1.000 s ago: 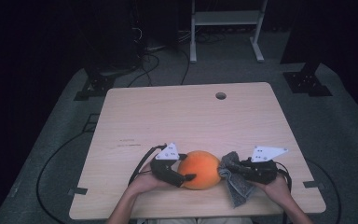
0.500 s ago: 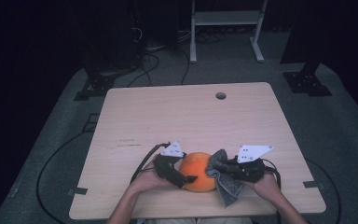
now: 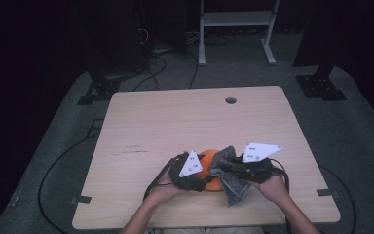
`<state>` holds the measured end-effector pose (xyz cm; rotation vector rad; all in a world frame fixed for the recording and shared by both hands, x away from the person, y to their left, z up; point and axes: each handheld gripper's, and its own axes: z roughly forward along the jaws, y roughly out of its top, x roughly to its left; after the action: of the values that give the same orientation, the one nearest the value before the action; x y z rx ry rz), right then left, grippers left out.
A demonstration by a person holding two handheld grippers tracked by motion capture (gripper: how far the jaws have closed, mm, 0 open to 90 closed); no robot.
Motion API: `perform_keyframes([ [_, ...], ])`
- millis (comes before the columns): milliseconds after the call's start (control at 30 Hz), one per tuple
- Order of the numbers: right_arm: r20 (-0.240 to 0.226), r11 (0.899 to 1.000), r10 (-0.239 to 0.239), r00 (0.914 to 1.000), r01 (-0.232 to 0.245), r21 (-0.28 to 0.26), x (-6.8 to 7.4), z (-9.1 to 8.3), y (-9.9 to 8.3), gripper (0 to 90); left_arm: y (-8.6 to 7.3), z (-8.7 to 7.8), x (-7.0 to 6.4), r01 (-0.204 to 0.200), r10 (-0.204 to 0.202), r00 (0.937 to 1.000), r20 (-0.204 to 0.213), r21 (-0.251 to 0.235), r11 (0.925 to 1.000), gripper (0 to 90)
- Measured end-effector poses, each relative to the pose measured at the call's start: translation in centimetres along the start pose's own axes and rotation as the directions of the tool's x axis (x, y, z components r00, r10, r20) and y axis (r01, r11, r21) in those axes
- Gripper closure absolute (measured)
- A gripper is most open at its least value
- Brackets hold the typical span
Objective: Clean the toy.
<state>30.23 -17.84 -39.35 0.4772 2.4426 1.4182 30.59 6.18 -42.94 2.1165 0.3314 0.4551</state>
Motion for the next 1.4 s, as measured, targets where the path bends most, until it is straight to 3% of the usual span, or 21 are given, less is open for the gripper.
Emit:
perform_keyframes([
  [33, -0.006, 1.0, -0.009, 0.9999, 0.009, 0.03, 0.0, 1.0, 0.2, 79.2, -0.8, -0.2, 0.4, 0.033, -0.033, 0.9993, 0.017, 0.027, 0.9991, 26.5],
  [67, -0.006, 1.0, -0.009, 0.9999, 0.009, 0.03, 0.0, 1.0, 0.2, 79.2, -0.8, -0.2, 0.4, 0.033, -0.033, 0.9993, 0.017, 0.027, 0.9991, 26.5],
  [100, -0.006, 0.999, 0.002, 1.0, -0.002, 0.038, -0.3, 1.5, -0.1, 79.3, -1.5, -0.4, 0.9, 0.074, -0.076, 0.9966, 0.03, 0.052, 0.9959, 26.6],
  [133, -0.001, 0.999, 0.01, 1.0, -0.01, 0.037, -0.5, 1.5, -0.4, 79.3, -1.5, -0.4, 0.9, 0.074, -0.076, 0.9966, 0.03, 0.052, 0.9959, 26.9],
  [167, 0.003, 0.999, 0.021, 0.9998, -0.021, 0.033, -0.7, 1.4, -0.7, 79.3, -1.9, -0.7, 1.4, 0.111, -0.114, 0.9928, 0.036, 0.077, 0.9908, 27.0],
  [300, 0.029, 0.997, 0.083, 0.9962, -0.083, 0.011, -1.7, 0.6, -2.4, 79.3, -2.4, -0.8, 2.0, 0.144, -0.149, 0.9876, 0.051, 0.091, 0.9854, 27.0],
  [467, 0.022, 0.989, 0.148, 0.9888, -0.147, -0.023, -2.0, -0.2, -4.4, 79.2, -2.6, -0.7, 2.1, 0.153, -0.159, 0.9855, 0.058, 0.101, 0.983, 27.0],
  [533, 0.008, 0.984, 0.177, 0.9842, -0.176, -0.035, -2.1, -0.4, -5.2, 79.2, -2.8, -0.8, 2.4, 0.17, -0.177, 0.9819, 0.066, 0.099, 0.9803, 26.9],
  [567, -0.004, 0.975, 0.22, 0.9755, -0.22, -0.029, -2.5, -0.3, -6.2, 79.1, -3.0, -0.9, 2.6, 0.185, -0.192, 0.9783, 0.077, 0.089, 0.9786, 26.6],
  [600, -0.004, 0.975, 0.22, 0.9755, -0.22, -0.029, -2.5, -0.3, -6.2, 79.1, -3.0, -0.9, 2.6, 0.185, -0.192, 0.9783, 0.077, 0.089, 0.9786, 26.5],
  [633, 0.002, 0.966, 0.26, 0.9656, -0.26, -0.001, -3.0, -0.2, -7.2, 79.1, -3.1, -0.9, 2.6, 0.191, -0.198, 0.9769, 0.081, 0.085, 0.9779, 26.3],
  [667, 0.002, 0.966, 0.26, 0.9656, -0.26, -0.001, -3.0, -0.2, -7.2, 79.1, -3.1, -0.9, 2.6, 0.191, -0.198, 0.9769, 0.081, 0.085, 0.9779, 25.9],
  [700, 0.002, 0.958, 0.285, 0.9586, -0.285, 0.021, -3.3, -0.3, -7.7, 79.1, -3.1, -0.9, 2.6, 0.192, -0.198, 0.9767, 0.082, 0.083, 0.978, 25.6],
  [833, 0.01, 0.963, 0.268, 0.9633, -0.269, 0.014, -3.1, -0.7, -7.3, 79.1, -2.9, -0.8, 2.4, 0.173, -0.179, 0.9806, 0.078, 0.081, 0.9816, 24.9],
  [867, 0.008, 0.967, 0.255, 0.9669, -0.255, -0.003, -3.0, -0.9, -6.9, 79.1, -2.8, -0.8, 2.3, 0.161, -0.166, 0.983, 0.077, 0.078, 0.9839, 24.9],
  [900, -0.001, 0.976, 0.218, 0.976, -0.218, -0.026, -2.4, -0.9, -5.6, 79.1, -2.4, -0.7, 1.9, 0.118, -0.124, 0.9896, 0.073, 0.078, 0.99, 25.0],
  [1033, -0.003, 0.987, 0.158, 0.9875, -0.158, -0.042, -1.6, -0.3, -3.8, 79.1, -2.0, -0.7, 1.4, 0.07, -0.076, 0.9952, 0.062, 0.089, 0.9936, 25.0],
  [1100, -0.005, 0.991, 0.13, 0.9915, -0.13, -0.044, -1.5, 0.2, -2.8, 79.1, -2.3, -0.9, 1.5, 0.071, -0.077, 0.9944, 0.072, 0.079, 0.9943, 25.0],
  [1200, -0.005, 0.989, 0.143, 0.9898, -0.143, -0.045, -1.7, 0.3, -2.9, 79.2, -2.5, -0.9, 1.8, 0.098, -0.104, 0.991, 0.084, 0.076, 0.9923, 25.3],
  [1233, 0.006, 0.987, 0.156, 0.9877, -0.156, -0.037, -2.0, 0.3, -3.6, 79.2, -2.6, -0.8, 2.0, 0.124, -0.13, 0.9871, 0.093, 0.07, 0.9898, 25.3],
  [1400, 0.018, 0.973, 0.233, 0.9724, -0.233, 0.003, -3.1, -0.1, -5.9, 79.2, -2.7, -0.8, 2.2, 0.141, -0.148, 0.9843, 0.096, 0.07, 0.9875, 25.1],
])
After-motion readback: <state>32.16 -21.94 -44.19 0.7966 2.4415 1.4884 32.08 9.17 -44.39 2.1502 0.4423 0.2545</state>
